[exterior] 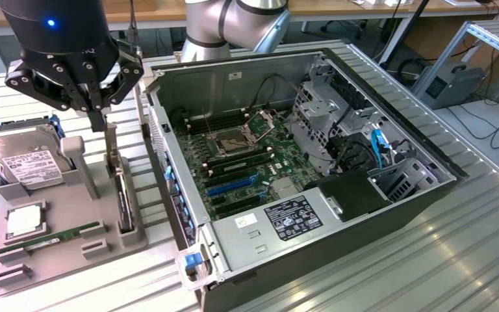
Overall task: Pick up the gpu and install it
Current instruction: 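Reach for the gpu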
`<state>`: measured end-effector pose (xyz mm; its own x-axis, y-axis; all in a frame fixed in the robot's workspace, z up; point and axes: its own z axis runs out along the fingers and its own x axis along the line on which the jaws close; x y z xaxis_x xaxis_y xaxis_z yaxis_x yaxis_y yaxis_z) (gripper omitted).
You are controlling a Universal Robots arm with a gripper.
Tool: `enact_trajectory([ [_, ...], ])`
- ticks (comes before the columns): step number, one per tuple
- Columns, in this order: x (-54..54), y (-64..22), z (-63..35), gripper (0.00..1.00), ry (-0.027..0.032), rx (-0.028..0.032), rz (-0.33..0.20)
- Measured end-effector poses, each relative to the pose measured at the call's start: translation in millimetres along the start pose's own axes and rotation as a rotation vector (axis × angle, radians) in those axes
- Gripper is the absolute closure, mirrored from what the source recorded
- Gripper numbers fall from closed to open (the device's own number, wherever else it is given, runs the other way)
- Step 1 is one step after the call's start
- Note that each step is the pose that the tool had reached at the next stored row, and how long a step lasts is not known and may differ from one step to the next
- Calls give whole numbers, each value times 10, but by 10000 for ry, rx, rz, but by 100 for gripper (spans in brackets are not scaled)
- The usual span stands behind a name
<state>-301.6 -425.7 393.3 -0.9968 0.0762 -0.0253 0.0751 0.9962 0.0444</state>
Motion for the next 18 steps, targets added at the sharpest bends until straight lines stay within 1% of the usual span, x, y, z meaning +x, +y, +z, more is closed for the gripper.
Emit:
enact_trajectory([
  [18,-13,-163,-7,89,0,0,0],
])
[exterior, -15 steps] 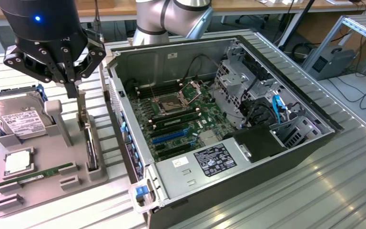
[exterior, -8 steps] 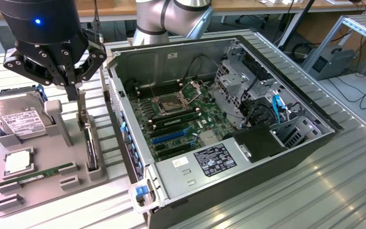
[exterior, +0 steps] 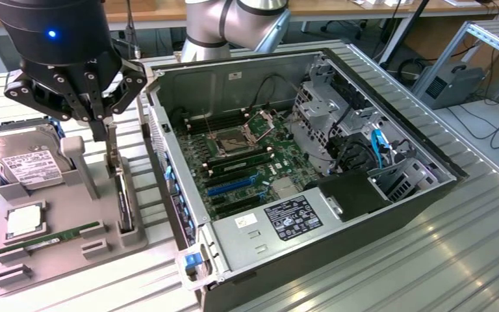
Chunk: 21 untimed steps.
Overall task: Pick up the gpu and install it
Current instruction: 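Reach for the gpu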
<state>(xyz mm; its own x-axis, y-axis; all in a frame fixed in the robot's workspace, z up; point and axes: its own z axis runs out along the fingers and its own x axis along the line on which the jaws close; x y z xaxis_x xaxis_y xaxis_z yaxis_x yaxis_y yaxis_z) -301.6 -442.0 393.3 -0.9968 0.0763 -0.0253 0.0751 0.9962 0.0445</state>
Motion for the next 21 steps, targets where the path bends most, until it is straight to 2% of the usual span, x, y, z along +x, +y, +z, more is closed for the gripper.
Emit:
enact_trajectory([
  [21,-15,-201,-9,89,1,1,0],
])
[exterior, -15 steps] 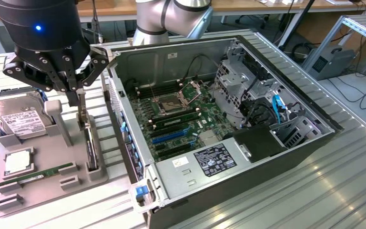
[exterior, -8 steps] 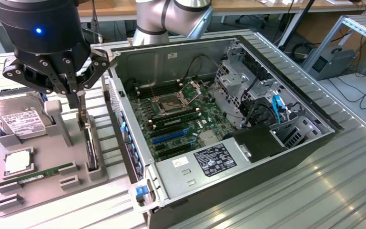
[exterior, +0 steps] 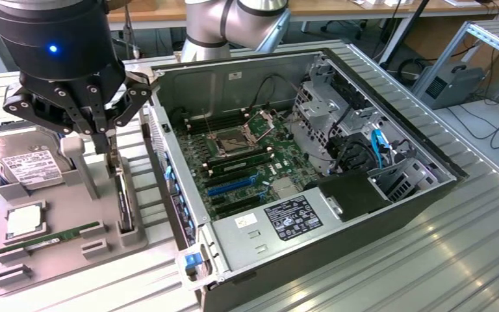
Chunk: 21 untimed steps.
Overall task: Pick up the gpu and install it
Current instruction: 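Reach for the gpu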
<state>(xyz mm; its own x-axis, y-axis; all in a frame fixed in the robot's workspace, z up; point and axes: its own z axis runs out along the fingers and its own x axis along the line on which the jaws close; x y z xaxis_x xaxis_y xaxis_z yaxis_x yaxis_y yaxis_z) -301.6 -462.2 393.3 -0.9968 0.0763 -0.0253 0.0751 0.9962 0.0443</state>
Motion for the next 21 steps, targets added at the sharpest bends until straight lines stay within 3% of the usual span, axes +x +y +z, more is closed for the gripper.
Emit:
enact_trajectory([
  [16,-15,-191,-8,89,-2,16,-1],
  [21,-16,-201,-8,89,-2,17,-1],
])
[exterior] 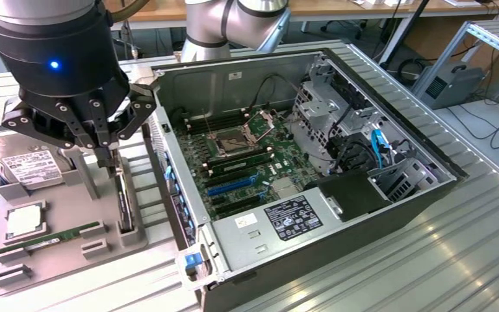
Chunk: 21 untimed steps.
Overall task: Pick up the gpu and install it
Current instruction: 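Reach for the gpu, then pick up the gpu and move the gpu toward the slot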
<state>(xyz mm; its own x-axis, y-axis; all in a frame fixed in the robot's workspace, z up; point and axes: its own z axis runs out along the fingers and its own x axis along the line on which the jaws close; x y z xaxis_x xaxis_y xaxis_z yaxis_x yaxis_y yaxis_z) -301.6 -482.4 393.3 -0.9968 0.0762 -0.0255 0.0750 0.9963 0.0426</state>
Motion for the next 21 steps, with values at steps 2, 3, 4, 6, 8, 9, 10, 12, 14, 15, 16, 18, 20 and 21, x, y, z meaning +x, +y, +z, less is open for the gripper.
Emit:
enact_trajectory([
  [2,0,0,0,89,0,0,0],
  [3,0,0,0,89,0,0,0],
  [4,0,0,0,89,0,0,0],
  [6,0,0,0,89,0,0,0],
  [8,0,0,0,89,0,0,0],
  [9,0,0,0,89,0,0,0],
  [10,0,0,0,76,0,0,0],
  [12,0,0,0,58,0,0,0],
  [14,0,0,4,58,0,0,0],
  [15,1,-1,17,58,0,0,0],
  [16,1,-1,36,58,0,0,-1],
  [18,2,-1,61,58,0,-1,0],
  [20,2,-2,77,58,0,0,0],
  [21,2,-2,84,58,0,0,0],
])
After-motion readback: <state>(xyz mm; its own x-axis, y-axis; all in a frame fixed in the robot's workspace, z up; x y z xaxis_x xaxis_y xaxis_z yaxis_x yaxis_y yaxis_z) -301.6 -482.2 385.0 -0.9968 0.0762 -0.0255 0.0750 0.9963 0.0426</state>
